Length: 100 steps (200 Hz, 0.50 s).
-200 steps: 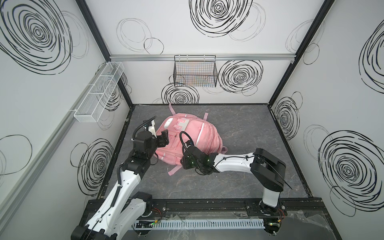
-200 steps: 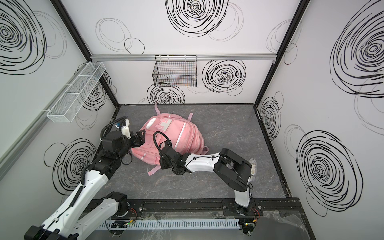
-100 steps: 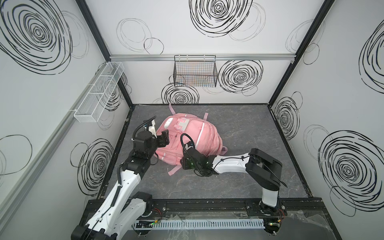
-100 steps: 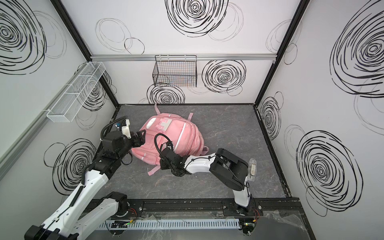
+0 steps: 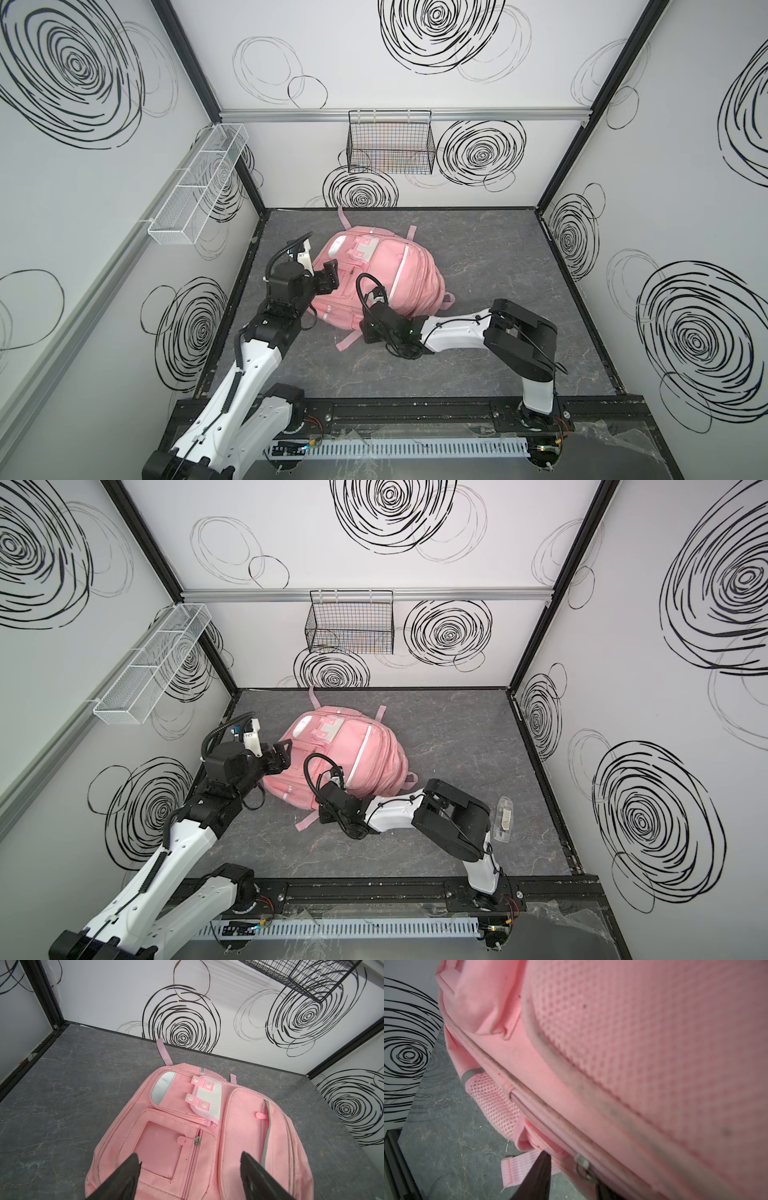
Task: Pack the student bag
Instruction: 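Lower the right gripper onto the metal zipper pull and grasp it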
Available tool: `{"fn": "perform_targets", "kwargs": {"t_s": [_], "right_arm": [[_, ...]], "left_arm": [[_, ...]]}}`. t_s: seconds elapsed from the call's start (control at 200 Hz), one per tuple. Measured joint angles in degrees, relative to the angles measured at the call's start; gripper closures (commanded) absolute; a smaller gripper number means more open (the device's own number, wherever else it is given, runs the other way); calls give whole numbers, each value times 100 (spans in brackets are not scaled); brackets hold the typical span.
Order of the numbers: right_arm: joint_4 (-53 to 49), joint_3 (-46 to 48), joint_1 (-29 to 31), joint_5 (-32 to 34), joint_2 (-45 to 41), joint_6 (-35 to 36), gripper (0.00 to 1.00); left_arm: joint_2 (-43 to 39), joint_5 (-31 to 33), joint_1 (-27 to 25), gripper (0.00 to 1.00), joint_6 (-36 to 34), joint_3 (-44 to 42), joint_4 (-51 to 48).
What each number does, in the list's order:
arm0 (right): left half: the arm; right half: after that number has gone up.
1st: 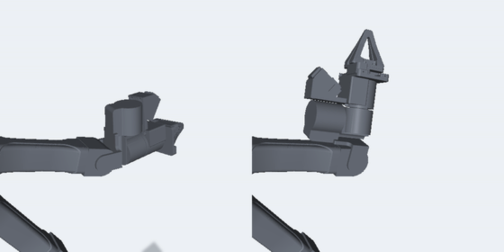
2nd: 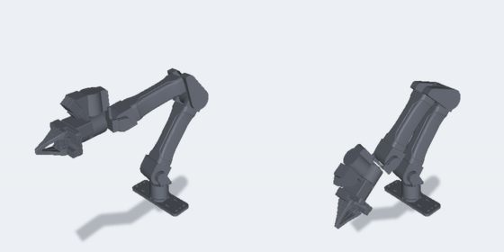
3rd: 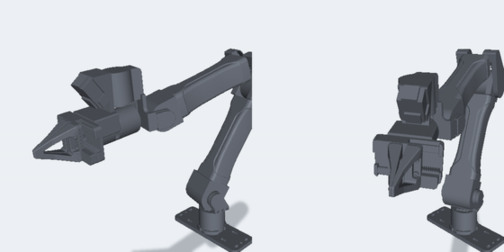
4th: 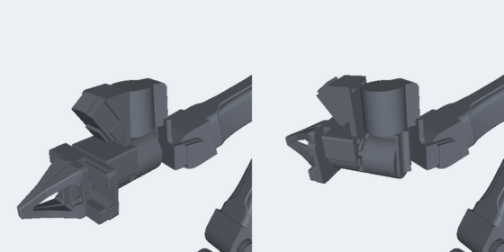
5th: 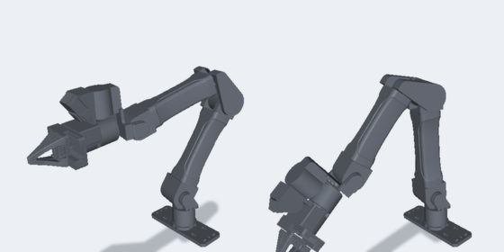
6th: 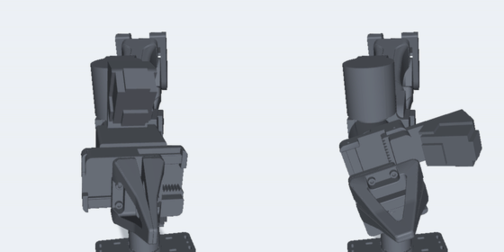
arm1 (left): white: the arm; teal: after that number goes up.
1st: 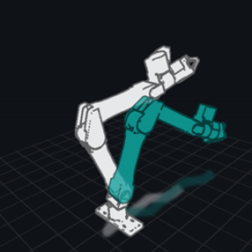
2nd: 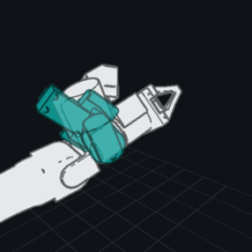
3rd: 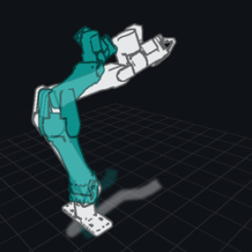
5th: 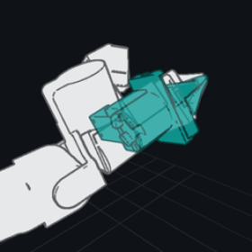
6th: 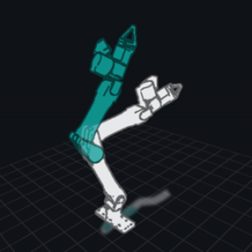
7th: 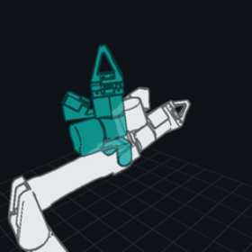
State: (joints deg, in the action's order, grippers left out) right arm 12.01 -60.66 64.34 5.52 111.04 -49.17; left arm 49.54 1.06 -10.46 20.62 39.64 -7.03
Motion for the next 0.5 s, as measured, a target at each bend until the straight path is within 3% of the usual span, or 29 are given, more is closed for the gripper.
{"fn": "perform_targets", "kwargs": {"t_s": [0.31,0.5], "right_arm": [[184,330,2,195,-267,179,87],[44,439,59,315,-691,402,88]], "left_arm": [[2,-4,2,21,0,0,37],[42,-4,26,21,-2,0,79]]}}
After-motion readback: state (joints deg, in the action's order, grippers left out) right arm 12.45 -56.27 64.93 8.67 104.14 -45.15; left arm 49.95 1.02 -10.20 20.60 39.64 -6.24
